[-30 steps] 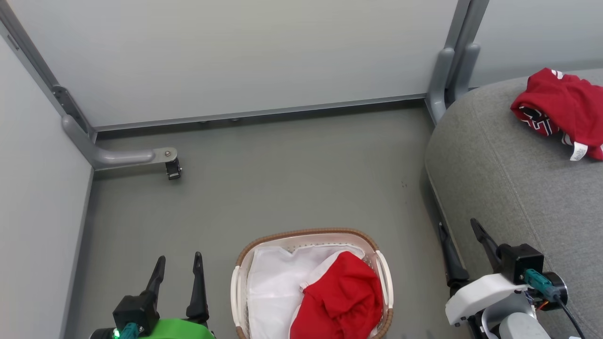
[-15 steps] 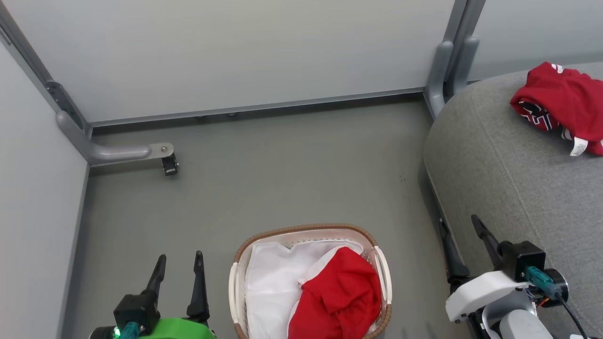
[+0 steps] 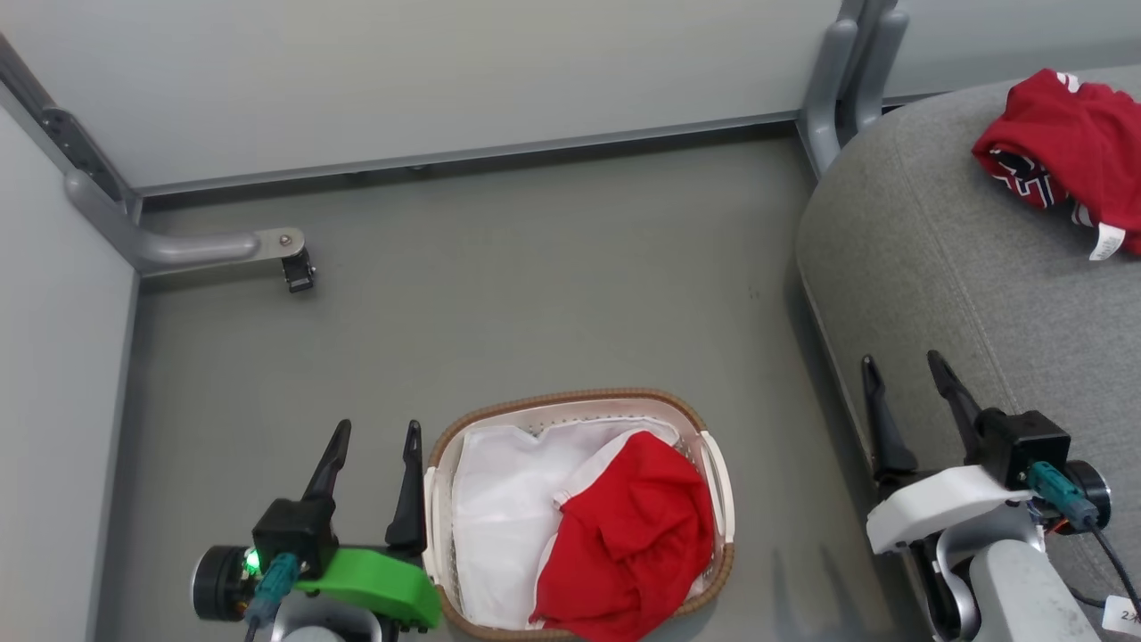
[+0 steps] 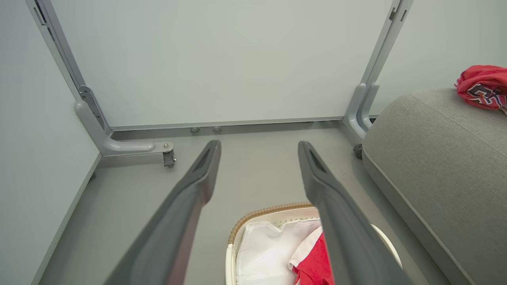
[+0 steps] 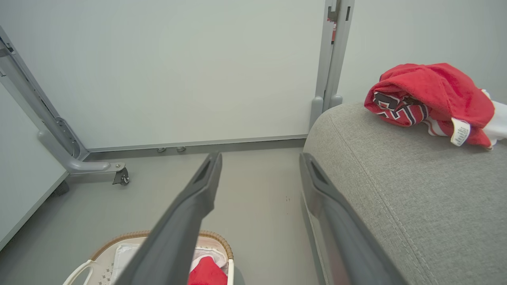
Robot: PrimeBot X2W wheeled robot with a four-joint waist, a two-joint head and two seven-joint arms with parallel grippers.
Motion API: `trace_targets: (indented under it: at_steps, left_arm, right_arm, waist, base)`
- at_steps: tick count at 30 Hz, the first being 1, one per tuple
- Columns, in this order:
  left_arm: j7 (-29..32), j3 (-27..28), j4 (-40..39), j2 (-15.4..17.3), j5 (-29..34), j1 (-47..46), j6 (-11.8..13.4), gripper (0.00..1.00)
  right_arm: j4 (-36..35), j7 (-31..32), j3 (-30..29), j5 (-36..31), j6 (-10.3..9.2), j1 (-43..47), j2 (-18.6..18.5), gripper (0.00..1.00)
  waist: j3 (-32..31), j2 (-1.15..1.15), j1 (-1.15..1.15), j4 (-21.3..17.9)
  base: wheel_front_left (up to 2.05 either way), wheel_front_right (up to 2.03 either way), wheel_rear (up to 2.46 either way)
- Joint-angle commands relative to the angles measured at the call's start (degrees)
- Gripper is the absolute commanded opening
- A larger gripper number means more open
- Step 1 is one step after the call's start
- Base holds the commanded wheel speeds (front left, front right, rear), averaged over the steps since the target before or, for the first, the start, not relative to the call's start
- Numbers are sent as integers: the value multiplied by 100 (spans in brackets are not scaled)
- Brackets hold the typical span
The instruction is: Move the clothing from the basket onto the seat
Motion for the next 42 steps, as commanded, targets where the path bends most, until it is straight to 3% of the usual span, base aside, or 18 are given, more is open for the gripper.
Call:
trace_targets:
  at_steps: [1,9,14,27,42]
  left_arm:
    - [-20,-52,38,8,106,-185,-48,100]
    - [-19,-650,441,12,400,-1141,-219,100]
    - [3,-1182,1109,17,482,-1865,-311,100]
    - [278,-2741,3057,24,671,-3394,-422,100]
    - [451,-3606,4734,49,1039,-4370,-441,100]
  right_arm:
    - [-59,-11,-92,-50,-8,-90,-27,100]
    - [-383,-11,-481,-332,-7,-483,-22,100]
    - [-644,-10,-563,-369,-7,-800,-23,100]
    - [-1516,-11,-351,-112,-8,-1677,-22,100]
    - [-2497,-11,-106,298,-8,-2182,-20,100]
  waist:
    - [199,0,0,-76]
    - [944,0,0,-250]
    - [1534,0,0,-425]
    - [3161,0,0,-976]
    - [4419,0,0,-1575]
  base:
    - [0,0,0]
    - [0,0,0]
    - [0,0,0]
    - [0,0,0]
    - [0,0,0]
